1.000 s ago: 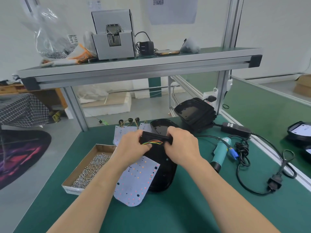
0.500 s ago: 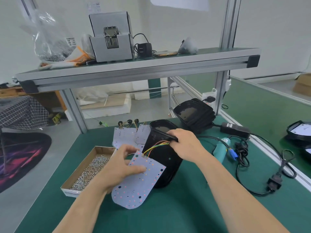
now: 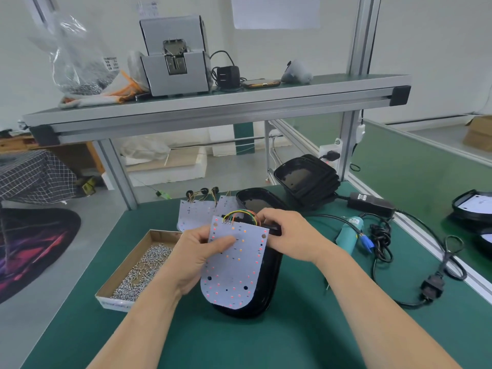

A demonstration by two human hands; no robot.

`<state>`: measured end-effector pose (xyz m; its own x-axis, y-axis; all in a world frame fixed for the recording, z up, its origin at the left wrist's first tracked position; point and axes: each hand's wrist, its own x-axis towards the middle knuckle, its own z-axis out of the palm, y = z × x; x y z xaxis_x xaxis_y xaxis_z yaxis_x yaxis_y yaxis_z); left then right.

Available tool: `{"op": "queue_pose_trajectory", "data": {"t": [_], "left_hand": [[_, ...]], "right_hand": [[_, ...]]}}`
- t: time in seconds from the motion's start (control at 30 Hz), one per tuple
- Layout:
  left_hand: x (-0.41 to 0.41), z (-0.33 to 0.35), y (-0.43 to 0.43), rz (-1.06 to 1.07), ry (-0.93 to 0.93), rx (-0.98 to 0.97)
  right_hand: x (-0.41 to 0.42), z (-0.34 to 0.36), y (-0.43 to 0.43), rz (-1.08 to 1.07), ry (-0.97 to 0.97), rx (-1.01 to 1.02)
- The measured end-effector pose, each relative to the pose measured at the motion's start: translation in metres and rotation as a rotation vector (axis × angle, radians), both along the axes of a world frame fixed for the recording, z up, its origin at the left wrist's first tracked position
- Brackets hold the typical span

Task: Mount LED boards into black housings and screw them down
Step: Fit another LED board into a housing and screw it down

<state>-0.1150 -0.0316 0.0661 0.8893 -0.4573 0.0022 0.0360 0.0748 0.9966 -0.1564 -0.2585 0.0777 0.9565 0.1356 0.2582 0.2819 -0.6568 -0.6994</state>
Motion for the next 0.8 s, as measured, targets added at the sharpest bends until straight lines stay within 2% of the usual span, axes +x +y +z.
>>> {"op": "queue_pose_trajectory", "data": {"t": [0.17, 0.3, 0.7, 0.8], "left_hand": [[-0.002, -0.005, 0.002, -0.012, 0.072, -0.085], [-0.004, -0.004, -0.002, -0.046, 0.076, -0.107], [-0.006, -0.004, -0.017, -0.087, -0.023, -0.064], [-0.007, -0.006, -0.020, -0.083, -0.066, -0.019]], "right_hand": [[0.003, -0.005, 0.001, -0.062, -0.160, -0.110], [0.005, -0.013, 0.012, -0.206, -0.287, -0.121], [0.013, -0.003, 0.010, -0.389, -0.067, -0.227], [0.013, -0.001, 0.004, -0.292, 0.038, -0.232]]}}
